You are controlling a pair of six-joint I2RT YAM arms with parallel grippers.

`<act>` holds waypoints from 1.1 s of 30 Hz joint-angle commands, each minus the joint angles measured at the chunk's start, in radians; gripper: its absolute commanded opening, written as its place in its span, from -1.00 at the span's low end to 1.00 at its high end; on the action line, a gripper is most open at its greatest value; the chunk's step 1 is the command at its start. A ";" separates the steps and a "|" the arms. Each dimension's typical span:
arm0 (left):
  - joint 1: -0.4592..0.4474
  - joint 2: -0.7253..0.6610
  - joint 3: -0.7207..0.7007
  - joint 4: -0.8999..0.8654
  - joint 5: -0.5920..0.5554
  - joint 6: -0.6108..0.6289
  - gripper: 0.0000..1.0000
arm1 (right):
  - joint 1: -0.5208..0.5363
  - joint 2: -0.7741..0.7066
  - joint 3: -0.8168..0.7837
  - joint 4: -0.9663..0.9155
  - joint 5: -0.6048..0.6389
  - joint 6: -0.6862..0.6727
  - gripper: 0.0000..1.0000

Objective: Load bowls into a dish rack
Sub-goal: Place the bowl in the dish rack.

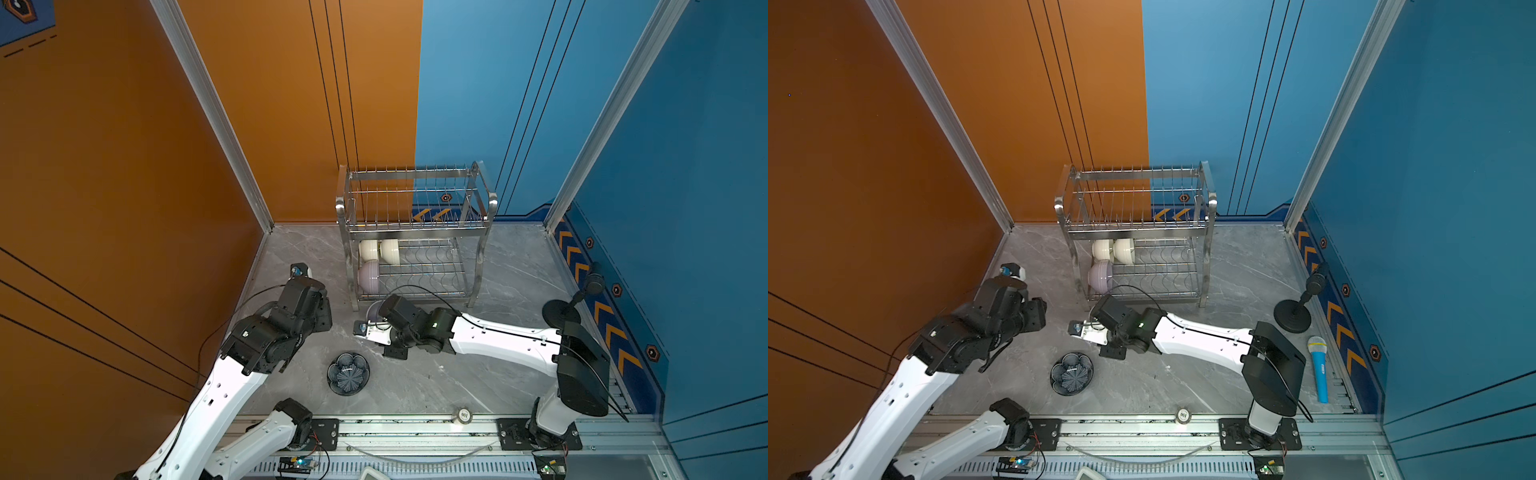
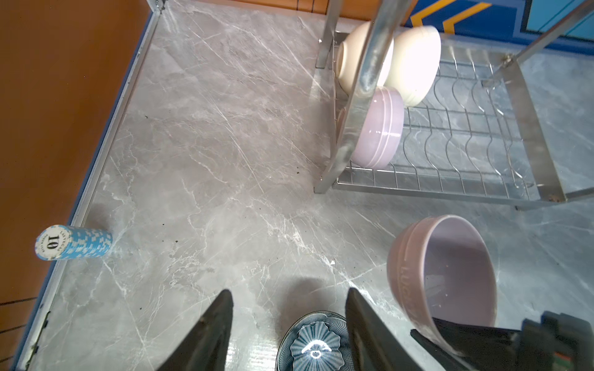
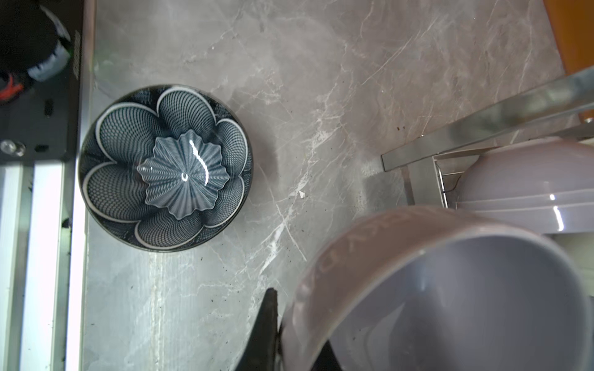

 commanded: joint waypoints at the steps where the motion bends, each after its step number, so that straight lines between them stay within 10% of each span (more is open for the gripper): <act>1: 0.058 -0.051 -0.041 0.056 0.057 -0.012 0.16 | -0.057 -0.059 -0.024 0.136 -0.173 0.138 -1.00; 15: 0.169 -0.081 -0.075 0.094 0.197 -0.003 0.24 | -0.279 -0.032 -0.123 0.559 -0.534 0.562 -0.98; 33: 0.191 -0.078 -0.081 0.100 0.216 0.009 0.24 | -0.437 0.095 -0.176 1.003 -0.617 0.937 -0.96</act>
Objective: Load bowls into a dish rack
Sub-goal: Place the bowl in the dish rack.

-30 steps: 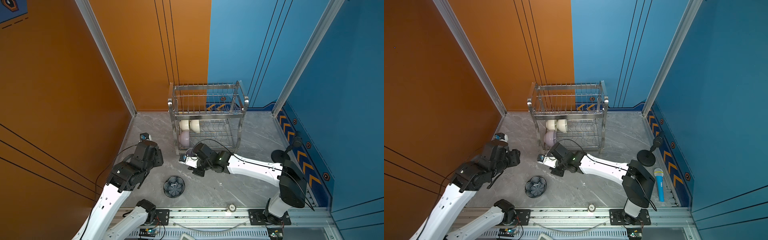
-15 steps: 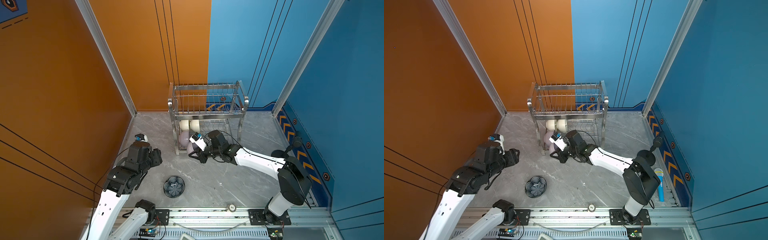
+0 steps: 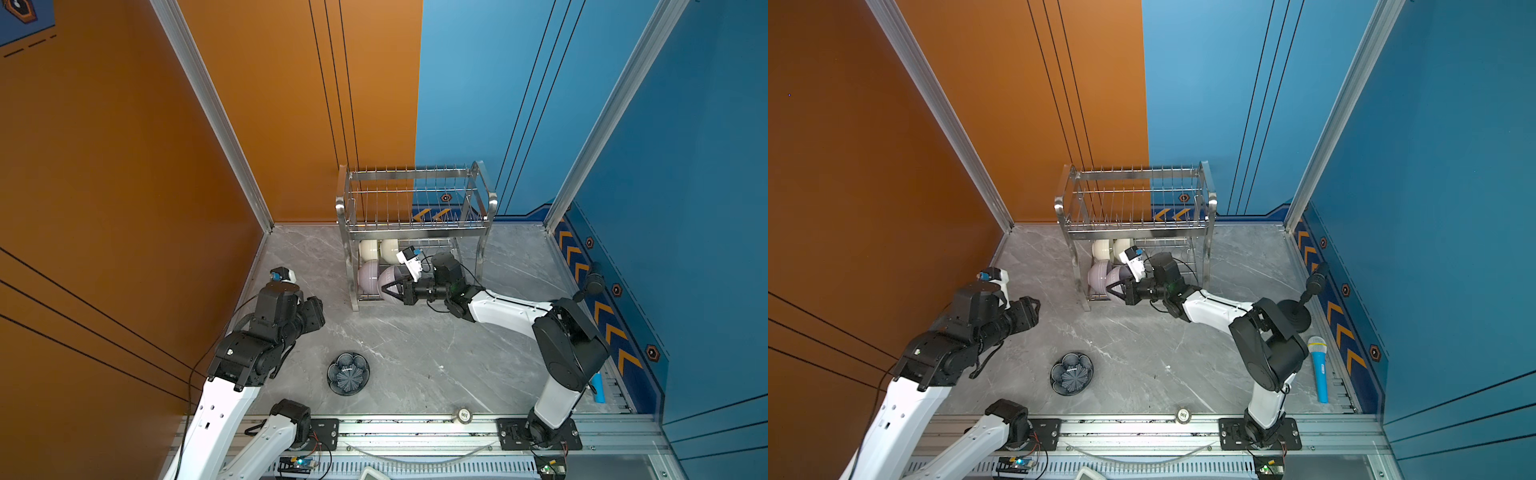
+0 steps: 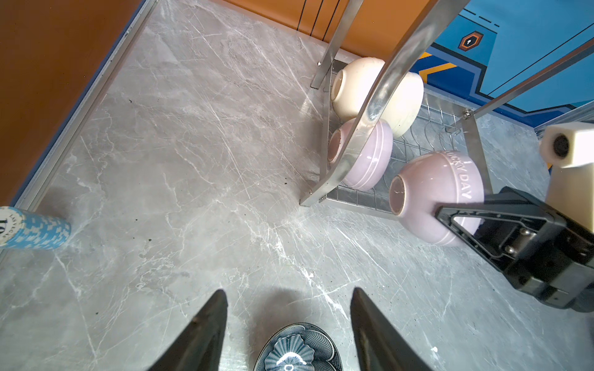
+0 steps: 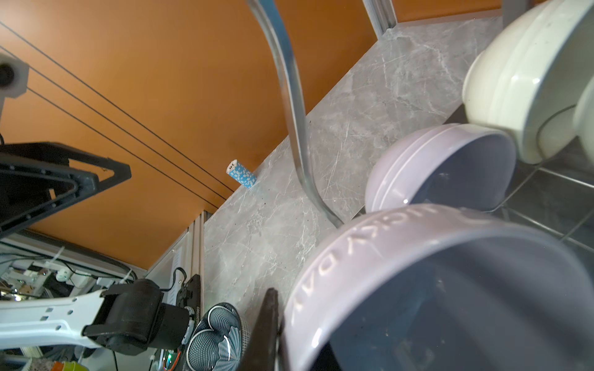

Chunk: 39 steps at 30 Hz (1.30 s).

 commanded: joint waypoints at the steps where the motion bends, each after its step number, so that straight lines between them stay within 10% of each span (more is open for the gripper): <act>1: 0.010 0.003 -0.014 0.012 0.025 0.010 0.24 | -0.021 0.010 0.012 0.185 -0.039 0.088 -0.96; 39: 0.050 0.028 -0.005 0.023 0.053 0.018 0.21 | -0.087 0.333 0.110 0.648 -0.088 0.468 -0.91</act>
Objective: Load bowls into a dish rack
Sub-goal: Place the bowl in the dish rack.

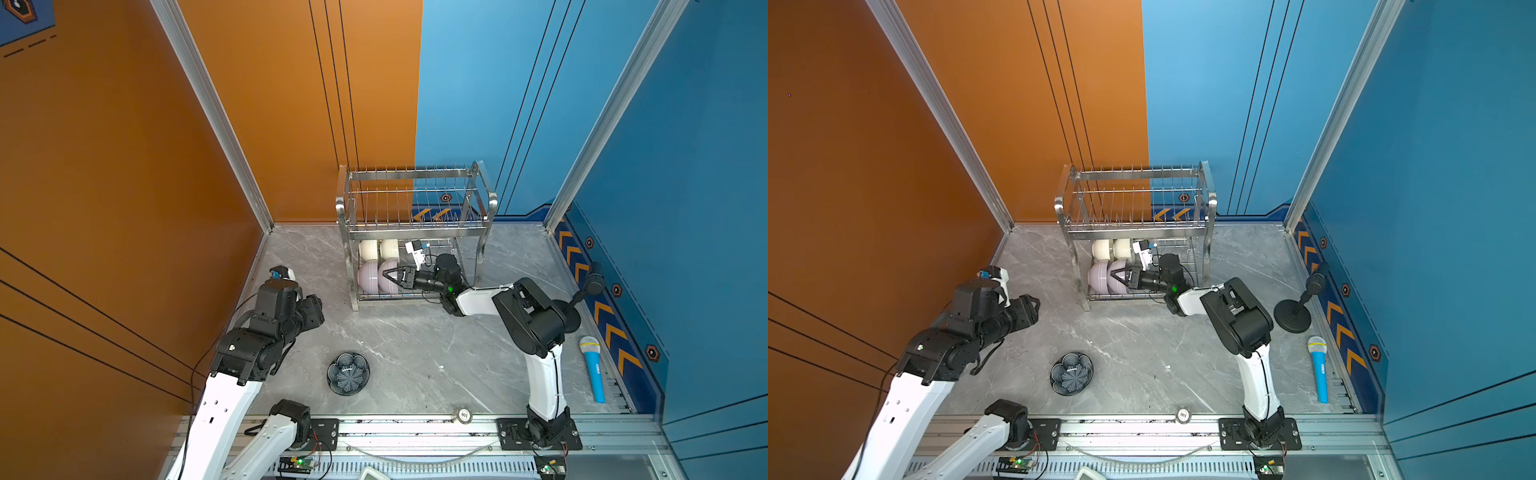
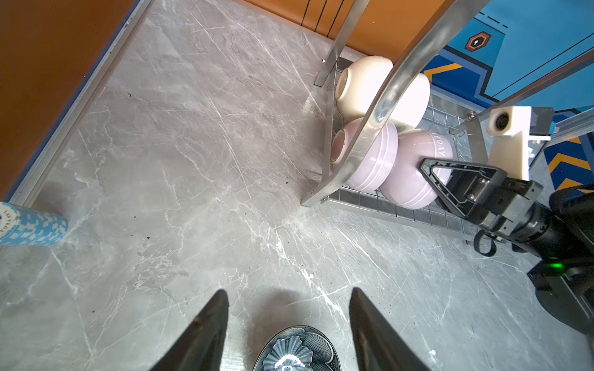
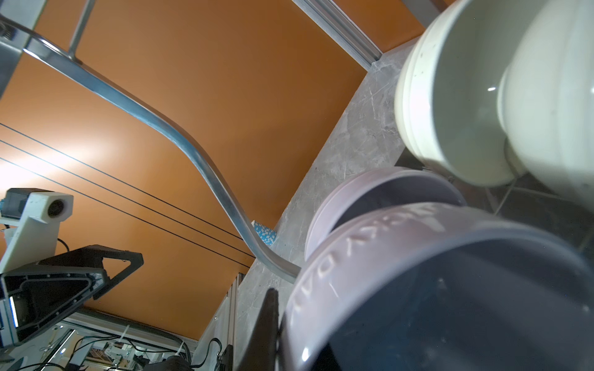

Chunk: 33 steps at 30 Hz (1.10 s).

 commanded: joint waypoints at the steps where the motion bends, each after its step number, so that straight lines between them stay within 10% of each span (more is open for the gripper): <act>1: 0.011 0.005 -0.004 0.015 0.020 0.014 0.21 | -0.005 0.019 0.040 0.137 -0.019 0.040 -0.91; 33: 0.017 0.014 -0.006 0.015 0.032 0.004 0.20 | -0.043 0.107 0.034 0.226 -0.034 0.135 -0.69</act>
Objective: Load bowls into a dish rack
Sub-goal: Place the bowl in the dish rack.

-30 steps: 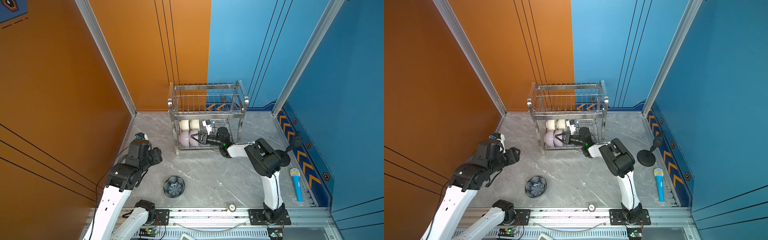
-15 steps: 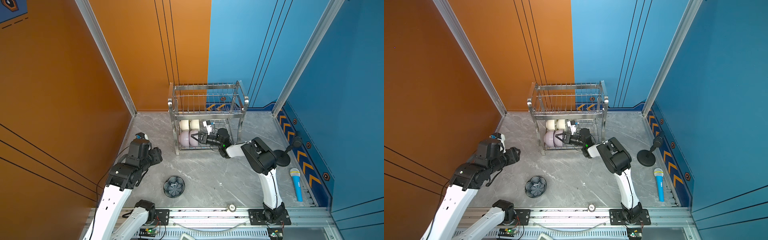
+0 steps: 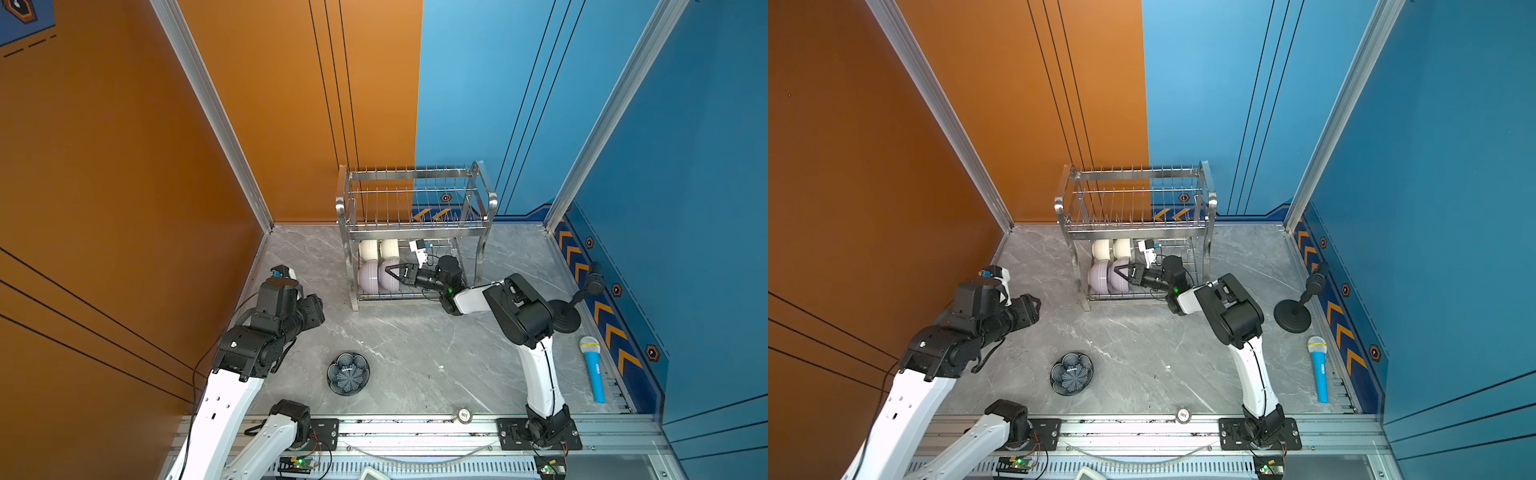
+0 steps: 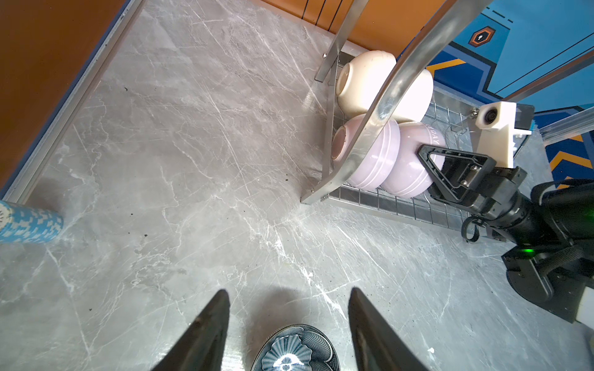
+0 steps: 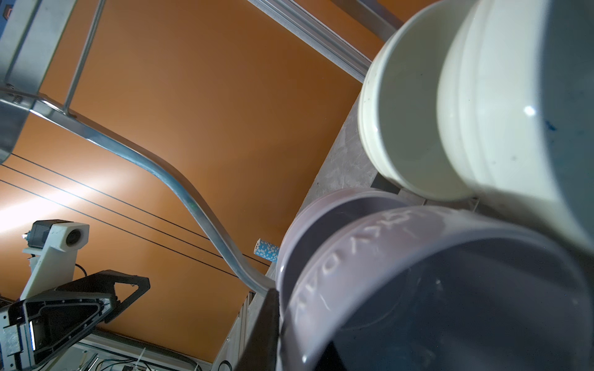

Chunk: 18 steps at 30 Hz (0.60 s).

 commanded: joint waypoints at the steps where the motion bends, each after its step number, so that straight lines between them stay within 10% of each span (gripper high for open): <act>1: 0.008 0.003 -0.006 0.014 0.018 0.004 0.20 | -0.008 0.007 0.004 0.079 -0.030 0.002 -0.68; 18: 0.010 -0.005 -0.020 0.015 0.018 0.004 0.20 | -0.014 -0.009 -0.006 -0.015 -0.031 -0.043 -0.52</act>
